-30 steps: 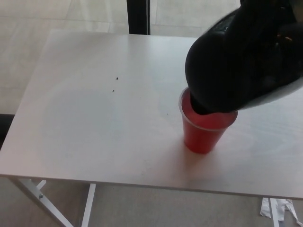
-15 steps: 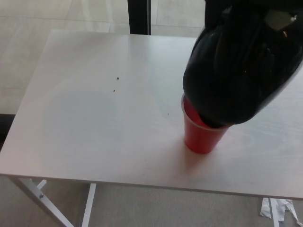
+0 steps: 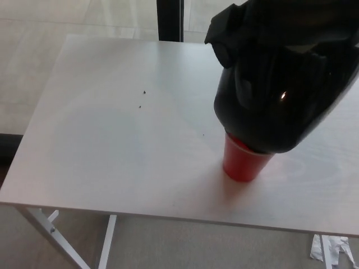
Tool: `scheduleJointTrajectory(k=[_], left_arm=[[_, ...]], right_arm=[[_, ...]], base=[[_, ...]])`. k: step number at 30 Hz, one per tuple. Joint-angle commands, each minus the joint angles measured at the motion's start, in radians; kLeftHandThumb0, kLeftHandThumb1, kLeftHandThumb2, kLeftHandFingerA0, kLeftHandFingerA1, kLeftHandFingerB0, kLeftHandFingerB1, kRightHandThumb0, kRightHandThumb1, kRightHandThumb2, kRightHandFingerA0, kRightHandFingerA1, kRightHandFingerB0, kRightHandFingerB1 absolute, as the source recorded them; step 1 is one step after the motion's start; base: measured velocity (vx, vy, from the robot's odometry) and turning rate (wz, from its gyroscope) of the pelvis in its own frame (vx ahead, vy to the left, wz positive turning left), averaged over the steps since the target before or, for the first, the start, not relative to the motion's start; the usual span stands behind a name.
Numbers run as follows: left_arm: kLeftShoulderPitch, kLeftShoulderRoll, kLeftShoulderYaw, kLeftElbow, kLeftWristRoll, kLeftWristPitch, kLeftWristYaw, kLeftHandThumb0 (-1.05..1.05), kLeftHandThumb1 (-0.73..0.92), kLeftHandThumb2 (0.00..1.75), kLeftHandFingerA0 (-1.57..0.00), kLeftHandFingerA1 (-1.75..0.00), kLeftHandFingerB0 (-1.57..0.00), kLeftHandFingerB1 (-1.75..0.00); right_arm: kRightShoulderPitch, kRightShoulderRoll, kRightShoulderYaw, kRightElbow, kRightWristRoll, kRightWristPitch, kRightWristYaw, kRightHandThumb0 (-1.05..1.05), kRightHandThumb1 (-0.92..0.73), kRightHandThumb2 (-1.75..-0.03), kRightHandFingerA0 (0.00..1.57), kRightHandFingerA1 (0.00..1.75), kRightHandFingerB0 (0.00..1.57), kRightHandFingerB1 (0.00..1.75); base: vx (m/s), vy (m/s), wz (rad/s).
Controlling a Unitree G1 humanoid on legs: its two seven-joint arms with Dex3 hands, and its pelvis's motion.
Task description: The robot uses its right hand to lift up a kettle kept on the middle of the desk by its handle and tilt it into a glass kept next to it to pour out water
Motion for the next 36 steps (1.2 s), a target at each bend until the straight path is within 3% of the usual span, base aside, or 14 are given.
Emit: scheduleJointTrajectory(k=[1,2,4,5,7,8,9,12,16,18,20,22,30,36], left_arm=[[0.015,0.013,0.002,0.001,-0.016,0.004,-0.014,-1.05,0.7,0.94,-1.33,-0.86,-0.94,-1.26],[0.016,0.013,0.003,0.002,-0.016,0.005,-0.012,-1.05,0.67,0.97,-1.28,-0.94,-0.99,-1.22],[0.018,0.013,0.005,0.004,-0.018,0.006,-0.01,-1.05,0.67,0.97,-1.28,-0.94,-0.99,-1.22],[0.02,0.013,0.005,0.007,-0.019,0.002,-0.011,-1.05,0.7,0.95,-1.36,-0.84,-0.94,-1.26],[0.023,0.013,0.007,0.009,-0.022,0.0,-0.013,-1.05,0.7,0.94,-1.35,-0.84,-0.92,-1.28],[0.028,0.01,0.007,-0.003,-0.023,0.004,-0.009,-1.05,0.7,0.95,-1.34,-0.87,-0.93,-1.29],[0.029,0.009,0.008,-0.004,-0.025,0.005,-0.009,-1.05,0.7,0.95,-1.34,-0.86,-0.92,-1.29],[0.035,0.009,0.006,-0.006,-0.028,0.008,-0.009,-1.05,0.68,0.98,-1.3,-0.93,-0.98,-1.24],[0.043,0.009,0.001,-0.003,-0.022,-0.003,-0.002,-1.05,0.71,0.99,-1.31,-0.92,-0.93,-1.27],[0.046,0.009,0.001,-0.002,-0.023,-0.004,-0.004,-1.05,0.7,1.0,-1.29,-0.94,-0.93,-1.29],[0.049,0.008,0.002,-0.006,-0.027,-0.001,-0.01,-1.05,0.68,1.01,-1.28,-0.94,-0.92,-1.3],[0.046,0.009,0.004,0.007,-0.028,-0.003,-0.008,-1.05,0.66,1.01,-1.3,-0.92,-0.91,-1.29],[0.059,0.007,0.009,-0.008,-0.036,0.002,-0.007,-1.05,0.66,1.0,-1.31,-0.92,-0.96,-1.26],[0.06,0.005,0.007,-0.008,-0.037,-0.001,-0.008,-1.05,0.69,1.0,-1.28,-0.95,-0.98,-1.26]], right_arm=[[-0.004,-0.049,-0.009,0.034,-0.155,-0.004,-0.067,-0.27,-0.53,-0.56,0.95,1.15,0.91,0.68],[0.002,-0.05,-0.017,0.036,-0.139,0.016,-0.055,-0.29,-0.54,-0.6,0.89,1.62,0.86,0.84],[0.011,-0.049,-0.03,0.04,-0.114,0.045,-0.036,-0.29,-0.54,-0.6,0.89,1.62,0.86,0.84],[0.005,-0.06,-0.037,0.054,-0.108,0.053,-0.026,-0.19,-0.55,-0.65,0.84,1.33,0.81,1.18],[-0.009,-0.069,-0.044,0.086,-0.153,0.028,-0.1,-0.1,-0.5,-0.74,0.9,1.09,0.9,1.07],[-0.01,-0.068,-0.069,0.135,-0.106,0.072,-0.087,-0.14,-0.61,-0.78,0.71,1.6,0.68,1.5],[-0.011,-0.07,-0.079,0.148,-0.096,0.086,-0.081,-0.14,-0.63,-0.76,0.76,1.75,0.62,1.69],[-0.006,-0.074,-0.105,0.163,-0.059,0.116,-0.05,-0.22,-0.67,-0.67,0.8,1.31,0.62,1.6],[0.012,-0.081,-0.141,0.184,-0.045,0.137,-0.064,-0.26,-0.76,-0.63,0.75,1.75,0.57,1.69],[0.036,-0.095,-0.166,0.169,-0.05,0.149,-0.086,-0.32,-0.66,-0.6,0.84,1.23,0.82,0.77],[0.06,-0.095,-0.193,0.171,-0.038,0.152,-0.114,-0.28,-0.64,-0.58,0.91,1.12,0.86,0.78],[0.1,-0.094,-0.226,0.122,0.008,0.228,-0.045,-0.23,-0.77,-0.63,0.76,1.74,0.61,1.62],[0.202,-0.089,-0.295,0.019,0.037,0.328,-0.004,-0.1,-0.56,-1.03,0.89,1.75,0.67,1.68],[0.318,-0.055,-0.36,-0.139,0.085,0.538,0.08,-0.13,-0.62,-0.93,0.86,1.75,0.69,1.64]], base=[[0.0,0.0,0.0],[0.0,0.0,0.0],[0.0,0.0,0.0],[0.0,0.0,0.0],[0.0,0.0,0.0],[0.0,0.0,0.0],[0.0,0.0,0.0],[0.0,0.0,0.0],[0.0,0.0,0.0],[0.0,0.0,0.0],[0.0,0.0,0.0],[0.0,0.0,0.0],[0.0,0.0,0.0],[0.0,0.0,0.0]])
